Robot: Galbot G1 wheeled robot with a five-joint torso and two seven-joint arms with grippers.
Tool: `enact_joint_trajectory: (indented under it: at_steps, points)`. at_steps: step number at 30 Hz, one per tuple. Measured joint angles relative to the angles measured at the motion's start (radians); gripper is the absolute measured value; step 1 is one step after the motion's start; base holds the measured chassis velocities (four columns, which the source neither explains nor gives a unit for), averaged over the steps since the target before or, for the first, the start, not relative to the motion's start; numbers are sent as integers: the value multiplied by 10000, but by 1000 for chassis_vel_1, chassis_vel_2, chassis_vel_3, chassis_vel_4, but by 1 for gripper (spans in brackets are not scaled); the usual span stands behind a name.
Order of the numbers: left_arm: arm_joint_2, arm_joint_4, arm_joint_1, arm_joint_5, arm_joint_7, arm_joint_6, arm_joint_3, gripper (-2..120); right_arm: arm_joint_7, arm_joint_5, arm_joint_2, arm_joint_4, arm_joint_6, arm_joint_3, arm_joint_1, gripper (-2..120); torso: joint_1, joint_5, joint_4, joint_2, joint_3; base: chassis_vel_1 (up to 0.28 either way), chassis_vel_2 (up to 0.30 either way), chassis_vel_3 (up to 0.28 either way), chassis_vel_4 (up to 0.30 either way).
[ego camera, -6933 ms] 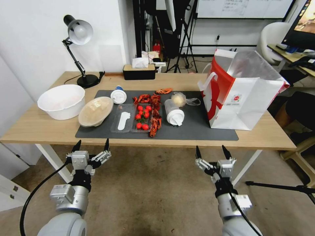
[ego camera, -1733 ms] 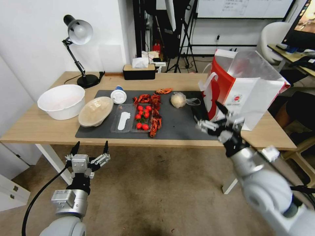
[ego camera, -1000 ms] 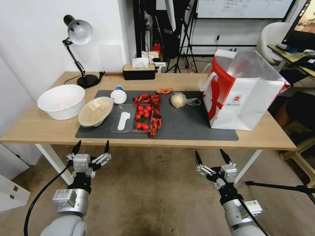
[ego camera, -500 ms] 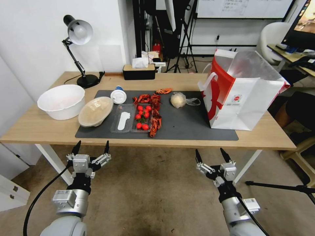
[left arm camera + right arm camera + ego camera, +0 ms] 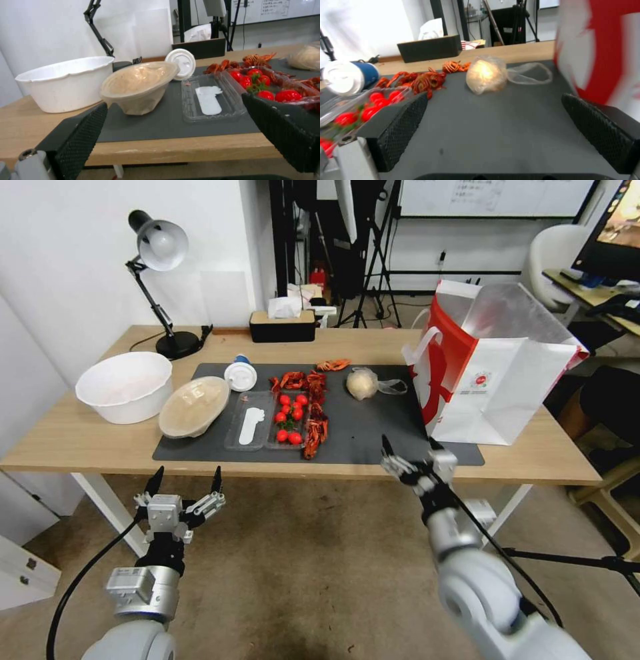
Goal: Pick up the trash from the table and place it into the takeout bag.
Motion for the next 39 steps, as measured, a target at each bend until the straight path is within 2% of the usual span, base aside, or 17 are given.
enact_joint_trajectory:
  at_steps: [1,2,4,6,8,10,13,17,21,26,39]
  points:
    - [-19,22,0,5,-4,-5,-17,100,274,246,17,-538,-157,-485,904,100,0,1,4,0,0,0,0,0,0]
    - [-19,22,0,5,-4,-5,-17,100,274,246,17,-538,-157,-485,904,100,0,1,4,0,0,0,0,0,0]
    - [-31,61,0,9,-11,-18,-38,100,665,613,123,-1346,-373,-1123,2092,100,1,1,3,-1,0,0,0,0,0]
    - [-41,74,0,9,-15,-28,-46,100,770,724,172,-1569,-451,-1296,2414,100,1,-1,2,0,1,0,0,0,0]
    - [-53,119,6,9,-30,-65,-88,100,1120,1039,366,-2417,-634,-1854,3548,100,0,-1,0,0,-1,0,0,0,0]
    - [-54,132,8,9,-30,-77,-94,100,1177,1090,396,-2592,-663,-1963,3768,100,0,2,2,0,-2,0,0,0,0]
    - [-79,180,7,8,-41,-143,-129,100,1574,1458,590,-3681,-776,-2654,5096,100,1,-1,2,-1,0,0,0,0,0]
    - [-135,213,-15,9,-42,-151,-129,100,1820,1736,833,-4644,-877,-3145,6011,100,0,-2,1,-1,-1,0,0,0,0]
    - [-174,264,-27,25,-42,-177,-116,100,2126,1970,1230,-5624,-1088,-3531,6656,100,1,0,2,-1,-1,0,0,0,0]
    - [-168,324,-38,26,-50,-208,-140,100,2394,2062,1580,-6273,-1203,-3777,6987,100,-2,1,1,0,-2,0,0,0,0]
    - [-138,508,-68,25,-58,-313,-110,100,2808,2124,1943,-6941,-1474,-3876,7307,100,-1,1,1,1,-2,0,0,0,0]
